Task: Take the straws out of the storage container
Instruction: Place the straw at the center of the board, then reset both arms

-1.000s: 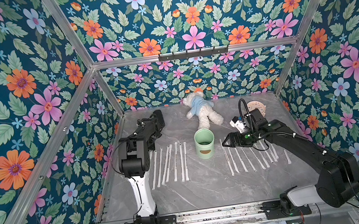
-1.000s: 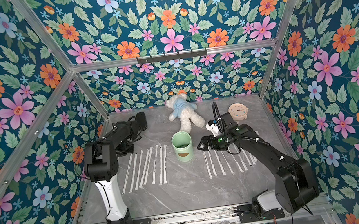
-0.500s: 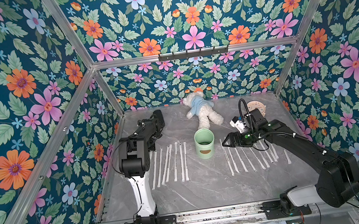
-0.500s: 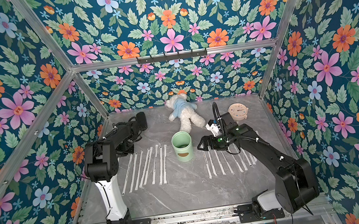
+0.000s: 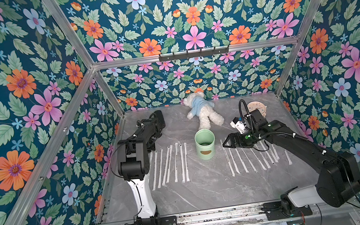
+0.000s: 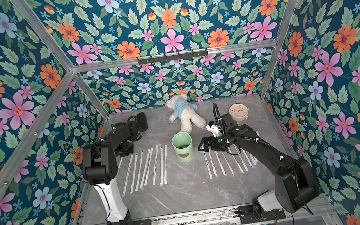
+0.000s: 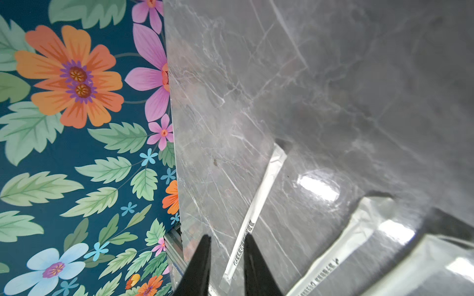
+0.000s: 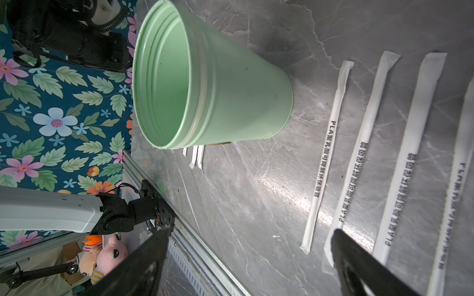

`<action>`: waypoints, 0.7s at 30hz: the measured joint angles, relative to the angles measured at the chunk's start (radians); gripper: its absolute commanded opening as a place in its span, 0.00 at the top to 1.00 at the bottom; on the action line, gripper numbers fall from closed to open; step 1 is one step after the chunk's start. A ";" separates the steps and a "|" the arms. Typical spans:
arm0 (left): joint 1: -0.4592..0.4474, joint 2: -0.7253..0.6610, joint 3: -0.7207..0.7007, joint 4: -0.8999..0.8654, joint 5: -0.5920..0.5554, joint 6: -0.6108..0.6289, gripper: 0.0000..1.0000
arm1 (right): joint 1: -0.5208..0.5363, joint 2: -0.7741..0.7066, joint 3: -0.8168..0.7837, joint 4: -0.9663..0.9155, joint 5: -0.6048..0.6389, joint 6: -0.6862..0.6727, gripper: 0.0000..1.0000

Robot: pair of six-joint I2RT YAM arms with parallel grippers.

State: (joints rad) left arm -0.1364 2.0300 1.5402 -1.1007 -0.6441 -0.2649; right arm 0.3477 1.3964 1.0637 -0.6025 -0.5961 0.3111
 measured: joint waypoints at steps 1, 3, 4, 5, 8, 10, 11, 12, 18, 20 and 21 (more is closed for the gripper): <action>0.000 -0.010 0.003 0.002 0.000 0.000 0.67 | 0.000 0.000 0.000 0.000 0.000 0.000 0.01; 0.000 -0.034 0.013 0.010 0.003 0.000 0.62 | 0.000 0.000 0.000 0.000 0.000 0.000 0.01; 0.000 -0.047 0.017 0.016 0.005 0.000 0.58 | 0.000 0.000 0.000 0.000 0.000 0.002 0.01; 0.000 -0.061 0.021 0.023 0.007 0.000 0.53 | 0.000 0.000 0.000 0.001 0.000 0.003 0.01; -0.002 -0.119 0.020 0.056 0.025 0.001 0.21 | 0.000 -0.005 -0.004 0.003 0.001 0.004 0.01; -0.004 -0.171 0.007 0.090 0.040 0.003 0.01 | 0.000 -0.016 -0.008 0.005 0.005 0.011 0.01; -0.005 -0.197 -0.003 0.110 0.046 0.003 0.00 | 0.000 -0.024 -0.010 0.005 0.007 0.011 0.01; -0.007 -0.222 -0.013 0.131 0.051 -0.005 0.00 | 0.000 -0.031 -0.012 0.007 0.012 0.011 0.01; -0.012 -0.326 -0.082 0.246 0.078 0.003 0.01 | 0.000 -0.094 -0.018 0.015 0.060 0.021 0.01; -0.014 -0.366 -0.130 0.299 0.092 0.002 0.00 | 0.000 -0.119 -0.028 0.024 0.092 0.026 0.01; -0.014 -0.389 -0.158 0.330 0.099 0.002 0.00 | 0.000 -0.132 -0.034 0.027 0.113 0.027 0.01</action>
State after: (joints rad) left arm -0.1509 1.6413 1.3819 -0.7712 -0.5453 -0.2634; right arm 0.3481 1.2648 1.0294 -0.5755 -0.4828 0.3386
